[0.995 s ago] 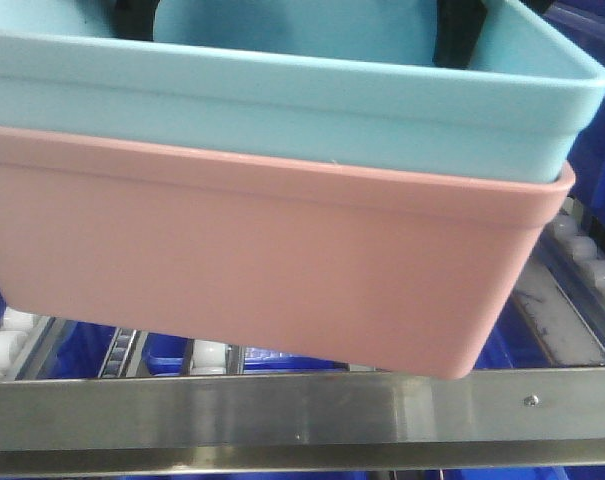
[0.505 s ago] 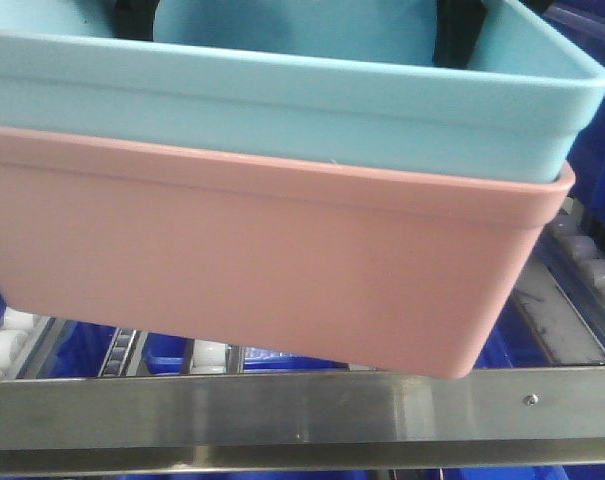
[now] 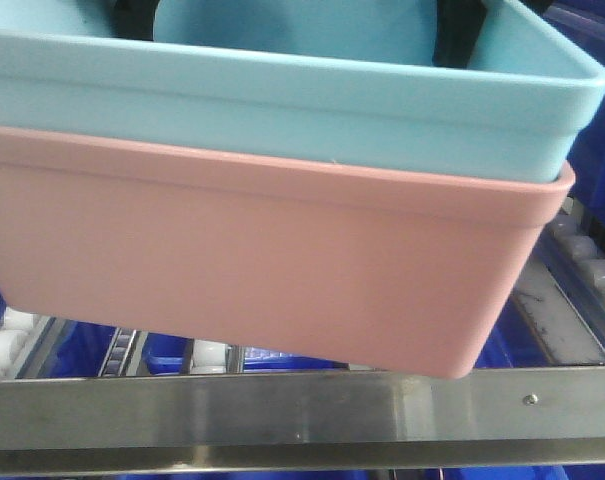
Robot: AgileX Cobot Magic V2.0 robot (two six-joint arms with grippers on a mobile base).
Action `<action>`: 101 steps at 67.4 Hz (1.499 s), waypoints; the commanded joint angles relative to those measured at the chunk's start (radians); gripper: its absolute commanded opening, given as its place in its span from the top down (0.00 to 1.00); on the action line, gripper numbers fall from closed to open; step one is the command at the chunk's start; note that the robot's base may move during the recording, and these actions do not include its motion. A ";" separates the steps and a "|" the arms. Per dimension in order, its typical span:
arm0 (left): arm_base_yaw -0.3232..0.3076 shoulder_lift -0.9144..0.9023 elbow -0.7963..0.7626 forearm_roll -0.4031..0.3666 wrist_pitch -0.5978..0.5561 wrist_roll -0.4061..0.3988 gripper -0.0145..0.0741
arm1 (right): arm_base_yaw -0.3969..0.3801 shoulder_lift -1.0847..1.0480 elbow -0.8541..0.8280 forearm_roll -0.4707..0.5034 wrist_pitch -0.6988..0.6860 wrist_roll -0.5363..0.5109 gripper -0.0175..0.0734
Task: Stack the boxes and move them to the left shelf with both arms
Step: 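Hold the bins raised above the roller shelf while aligning with it, then lower the stacked bins onto the roller shelf with both grippers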
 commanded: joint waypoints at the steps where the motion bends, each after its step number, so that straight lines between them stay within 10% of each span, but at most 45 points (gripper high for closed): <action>1: -0.035 -0.037 -0.047 -0.006 -0.292 0.008 0.85 | 0.036 -0.039 -0.053 0.093 -0.268 -0.029 0.75; 30: -0.022 -0.043 -0.047 0.010 -0.319 0.006 0.85 | 0.001 -0.032 -0.061 0.019 -0.292 -0.042 0.75; 71: 0.283 -0.012 -0.047 -0.120 -0.471 0.006 0.85 | -0.069 0.257 -0.405 0.078 -0.235 -0.160 0.75; 101: 0.303 0.153 -0.047 -0.090 -0.471 0.006 0.85 | -0.069 0.388 -0.415 0.004 -0.241 -0.160 0.75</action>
